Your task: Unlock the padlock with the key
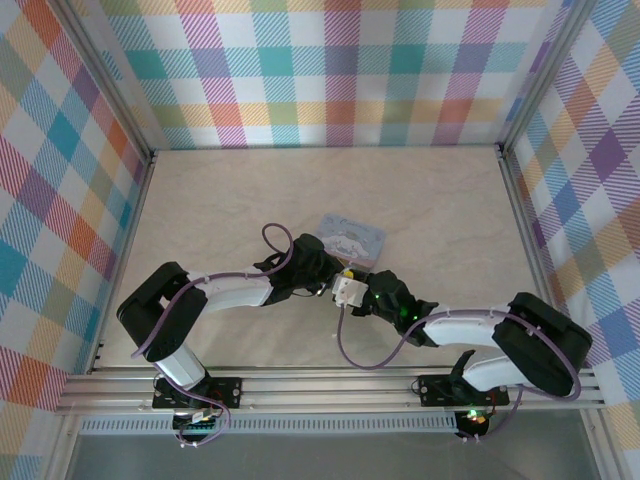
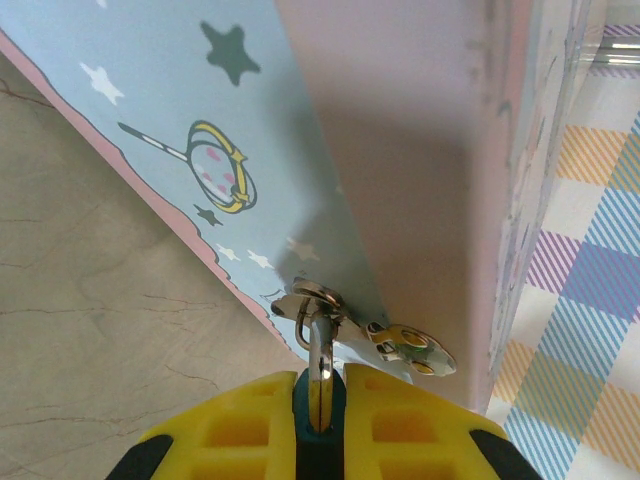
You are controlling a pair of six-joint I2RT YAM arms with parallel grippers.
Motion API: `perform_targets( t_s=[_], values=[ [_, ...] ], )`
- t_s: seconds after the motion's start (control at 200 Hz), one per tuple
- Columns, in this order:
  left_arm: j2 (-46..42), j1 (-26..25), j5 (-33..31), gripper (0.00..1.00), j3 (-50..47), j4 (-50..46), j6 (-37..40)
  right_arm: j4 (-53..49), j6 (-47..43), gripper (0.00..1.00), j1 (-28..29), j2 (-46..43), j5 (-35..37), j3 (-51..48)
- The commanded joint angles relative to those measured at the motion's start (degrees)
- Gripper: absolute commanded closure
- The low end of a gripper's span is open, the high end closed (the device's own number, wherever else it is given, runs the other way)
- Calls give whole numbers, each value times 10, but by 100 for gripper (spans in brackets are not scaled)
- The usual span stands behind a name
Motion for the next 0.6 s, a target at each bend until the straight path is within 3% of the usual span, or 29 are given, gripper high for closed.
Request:
perform_targets(
  t_s=[0.0, 0.485, 0.595],
  values=[
    [-10, -4, 12, 100, 15, 11, -7, 33, 1, 69, 3, 8, 4, 18],
    [-10, -4, 14, 100, 15, 12, -7, 40, 11, 100, 2, 21, 48, 21],
    [-10, -4, 15, 100, 15, 13, -8, 35, 29, 100, 2, 12, 55, 28]
  ],
)
